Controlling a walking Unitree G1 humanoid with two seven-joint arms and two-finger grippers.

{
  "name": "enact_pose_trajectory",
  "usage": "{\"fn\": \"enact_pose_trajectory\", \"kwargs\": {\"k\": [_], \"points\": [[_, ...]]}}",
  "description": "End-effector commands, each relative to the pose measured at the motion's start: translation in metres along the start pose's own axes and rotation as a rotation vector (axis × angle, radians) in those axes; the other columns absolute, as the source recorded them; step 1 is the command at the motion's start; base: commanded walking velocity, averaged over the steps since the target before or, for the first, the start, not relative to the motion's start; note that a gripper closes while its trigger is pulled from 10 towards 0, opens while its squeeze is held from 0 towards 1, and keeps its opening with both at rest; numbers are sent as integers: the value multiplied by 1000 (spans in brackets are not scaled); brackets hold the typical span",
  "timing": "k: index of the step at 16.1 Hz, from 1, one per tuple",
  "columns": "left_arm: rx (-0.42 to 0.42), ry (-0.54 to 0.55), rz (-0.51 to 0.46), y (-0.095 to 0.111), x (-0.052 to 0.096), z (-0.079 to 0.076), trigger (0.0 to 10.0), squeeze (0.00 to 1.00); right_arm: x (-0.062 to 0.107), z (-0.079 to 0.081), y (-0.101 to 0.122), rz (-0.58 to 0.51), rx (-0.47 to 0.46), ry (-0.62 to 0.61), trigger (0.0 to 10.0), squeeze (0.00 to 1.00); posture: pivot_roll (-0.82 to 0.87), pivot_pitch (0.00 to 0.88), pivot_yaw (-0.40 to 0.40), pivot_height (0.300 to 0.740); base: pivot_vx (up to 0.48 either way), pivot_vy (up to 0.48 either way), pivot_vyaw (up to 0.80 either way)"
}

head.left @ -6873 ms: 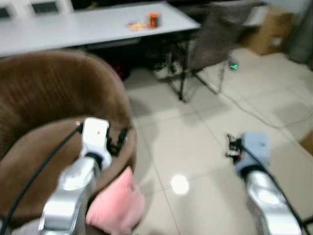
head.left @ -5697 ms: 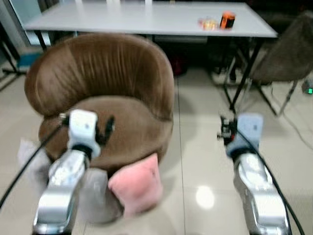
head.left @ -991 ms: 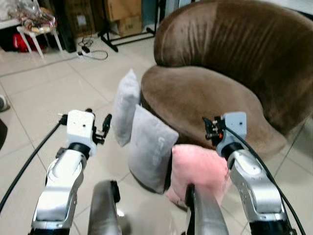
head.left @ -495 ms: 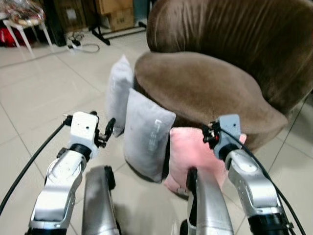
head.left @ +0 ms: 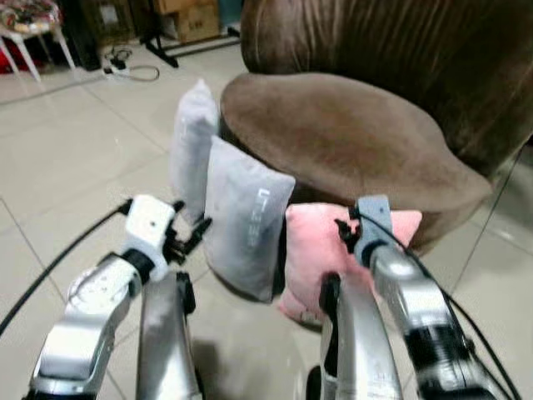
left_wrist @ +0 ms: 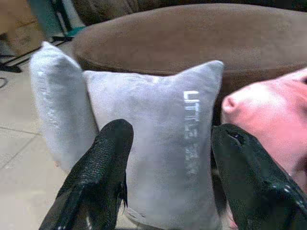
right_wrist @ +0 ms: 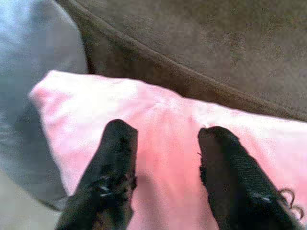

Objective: Move the pillow to the sofa from floor

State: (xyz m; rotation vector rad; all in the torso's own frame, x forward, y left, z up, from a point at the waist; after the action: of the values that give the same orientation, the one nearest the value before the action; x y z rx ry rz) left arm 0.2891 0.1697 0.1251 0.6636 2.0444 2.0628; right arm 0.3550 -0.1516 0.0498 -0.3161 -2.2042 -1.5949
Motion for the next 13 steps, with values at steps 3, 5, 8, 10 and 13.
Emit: {"fn": "enact_pose_trajectory", "kwargs": {"k": [3, 5, 8, 10, 13], "points": [[-18, -110, 60, -5, 7, -16, 10000, 0, -10, -13, -19, 125, 45, -81, 10000, 1000, -45, 0, -53, 385, 0, 0, 0], [-4, -203, 115, -11, 14, -28, 10000, 0, -16, -13, -28, 183, 58, -98, 10000, 1000, -43, 0, -48, 385, 0, 0, 0], [-18, -247, 159, -16, 23, -32, 10000, 0, -23, -7, -38, 255, -24, -102, 10000, 0, -46, 0, -32, 385, 0, 0, 0], [-16, -254, 166, -15, 24, -33, 10000, 0, -26, 0, -37, 248, -93, -91, 8549, 0, -41, 0, -30, 385, 0, 0, 0], [-20, -269, 186, -16, 27, -34, 10000, 0, -28, 7, -36, 253, -2, -92, 0, 0, -36, 0, -30, 385, 0, 0, 0]]}}
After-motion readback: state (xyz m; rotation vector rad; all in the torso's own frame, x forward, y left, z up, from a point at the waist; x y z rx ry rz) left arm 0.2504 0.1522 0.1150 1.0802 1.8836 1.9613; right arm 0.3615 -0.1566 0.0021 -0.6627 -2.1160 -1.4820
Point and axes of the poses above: a point about 5 cm out from each wrist's last joint towards the gripper, its own x axis pointing back from the gripper into the wrist, its own y axis along the axis of the wrist's last joint, z = x × y, the point moved 4 cm from there along -x, pointing out of the wrist towards the gripper, and after that the axes turned 12 degrees about x, right-handed, at the moved point
